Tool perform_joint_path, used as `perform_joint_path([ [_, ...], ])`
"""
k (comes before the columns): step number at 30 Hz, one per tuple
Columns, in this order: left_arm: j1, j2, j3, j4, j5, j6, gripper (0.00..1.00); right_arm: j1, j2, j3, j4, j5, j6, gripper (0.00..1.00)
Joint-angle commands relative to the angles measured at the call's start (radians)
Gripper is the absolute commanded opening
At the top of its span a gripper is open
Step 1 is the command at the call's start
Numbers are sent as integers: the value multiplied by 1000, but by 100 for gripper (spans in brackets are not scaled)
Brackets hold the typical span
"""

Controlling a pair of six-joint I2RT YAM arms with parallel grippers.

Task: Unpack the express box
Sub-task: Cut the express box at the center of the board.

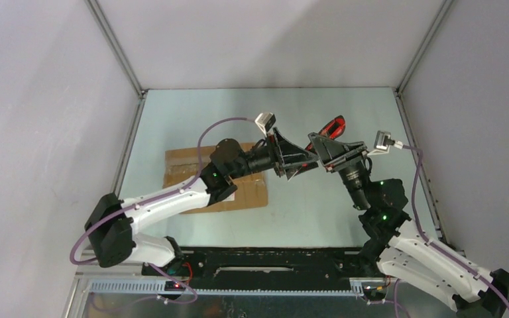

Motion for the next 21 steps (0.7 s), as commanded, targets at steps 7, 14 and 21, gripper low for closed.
perform_joint_path([
  [7,95,-261,35,-571,119,446,85,-294,-42,36,-93,-615,36,0],
  [14,236,-200,353,-918,239,874,83,-260,30,101,-94,-963,86,0],
  [21,233,-55,490,-941,364,883,73,-155,74,158,-177,-971,40,0],
])
